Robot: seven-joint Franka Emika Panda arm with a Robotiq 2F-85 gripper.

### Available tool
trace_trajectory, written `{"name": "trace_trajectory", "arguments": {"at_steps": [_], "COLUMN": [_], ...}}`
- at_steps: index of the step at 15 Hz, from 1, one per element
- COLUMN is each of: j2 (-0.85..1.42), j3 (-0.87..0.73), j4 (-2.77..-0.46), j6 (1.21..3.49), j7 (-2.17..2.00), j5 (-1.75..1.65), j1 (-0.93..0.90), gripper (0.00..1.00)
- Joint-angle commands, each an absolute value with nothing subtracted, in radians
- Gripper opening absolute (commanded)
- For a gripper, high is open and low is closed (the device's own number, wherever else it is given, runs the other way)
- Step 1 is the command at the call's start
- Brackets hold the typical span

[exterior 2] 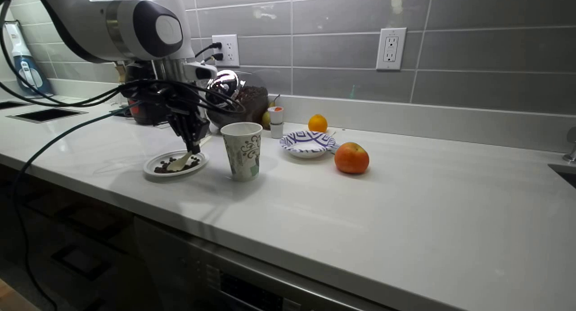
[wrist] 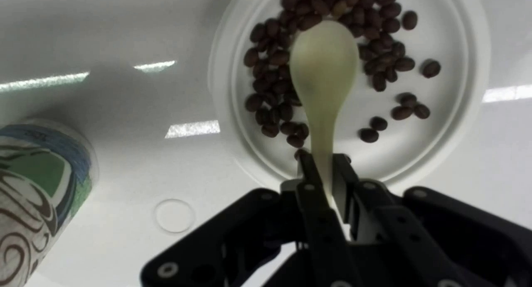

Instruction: Use the spoon to put the contents on the plate in the cup

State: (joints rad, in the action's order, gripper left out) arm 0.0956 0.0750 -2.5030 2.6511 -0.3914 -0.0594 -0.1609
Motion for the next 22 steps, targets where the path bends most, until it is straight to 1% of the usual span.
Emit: {"name": "trace_trajectory", "arguments": {"at_steps": [1, 9, 18, 22], "j2": [0.092, 0.104, 0.108, 0.078], "j3": [0.097, 0.083, 0.07, 0.053], "j4": [-2.48, -2.443, -2.409, -2.389], "j6": [2.533, 2.377, 2.289, 2.205], "j7": [-0.322, -0.332, -0.346, -0.382], "j5": [0.036, 0.109, 0.219, 0.229], "j1": [-0.147, -0.124, -0.089, -0.073], "gripper": [0.03, 0.03, 0.03, 0.03]}}
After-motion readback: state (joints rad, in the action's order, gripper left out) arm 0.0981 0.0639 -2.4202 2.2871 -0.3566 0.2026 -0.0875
